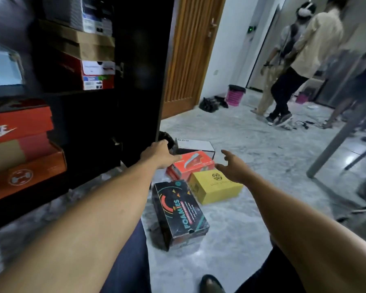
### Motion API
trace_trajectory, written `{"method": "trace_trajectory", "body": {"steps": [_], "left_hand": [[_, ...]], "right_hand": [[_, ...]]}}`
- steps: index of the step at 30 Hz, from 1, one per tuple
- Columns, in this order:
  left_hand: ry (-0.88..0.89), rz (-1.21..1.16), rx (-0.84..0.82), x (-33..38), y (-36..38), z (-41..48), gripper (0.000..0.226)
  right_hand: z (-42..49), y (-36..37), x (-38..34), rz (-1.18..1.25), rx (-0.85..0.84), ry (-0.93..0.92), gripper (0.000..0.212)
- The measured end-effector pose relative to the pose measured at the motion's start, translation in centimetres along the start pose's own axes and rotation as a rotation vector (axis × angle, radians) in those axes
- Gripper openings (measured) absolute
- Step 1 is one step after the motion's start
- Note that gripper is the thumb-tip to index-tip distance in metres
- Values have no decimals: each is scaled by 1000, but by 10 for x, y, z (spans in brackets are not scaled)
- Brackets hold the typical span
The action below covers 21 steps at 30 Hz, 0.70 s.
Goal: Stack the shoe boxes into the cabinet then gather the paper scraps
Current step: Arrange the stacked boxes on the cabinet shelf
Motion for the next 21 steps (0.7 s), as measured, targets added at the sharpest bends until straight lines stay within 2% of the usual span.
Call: {"method": "trace_trajectory", "body": {"steps": [3,6,11,17,21], "left_hand": [[31,82,-26,9,18,7,83],[51,162,-59,11,42,15,73],[72,269,-95,9,97,24,66],[-156,159,-282,-45,217,-10,53],[-190,162,-364,-71,264,-27,64]], "right_hand": [[2,12,27,8,-25,27,67],[8,31,56,41,-56,69,70],[24,86,103,78,-142,108,71],[2,182,152,186,-307,179,65],[-16,227,181,199,-392,202,59]]}}
Point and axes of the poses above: each hand's wrist, its own z-axis towards the middle knuckle, its own y-axis out of the palm, x = y × z, the point moved 6 cm from there along z, towards the middle knuckle, and after that the axes turned 6 degrees about x, right-handed, at the moved point
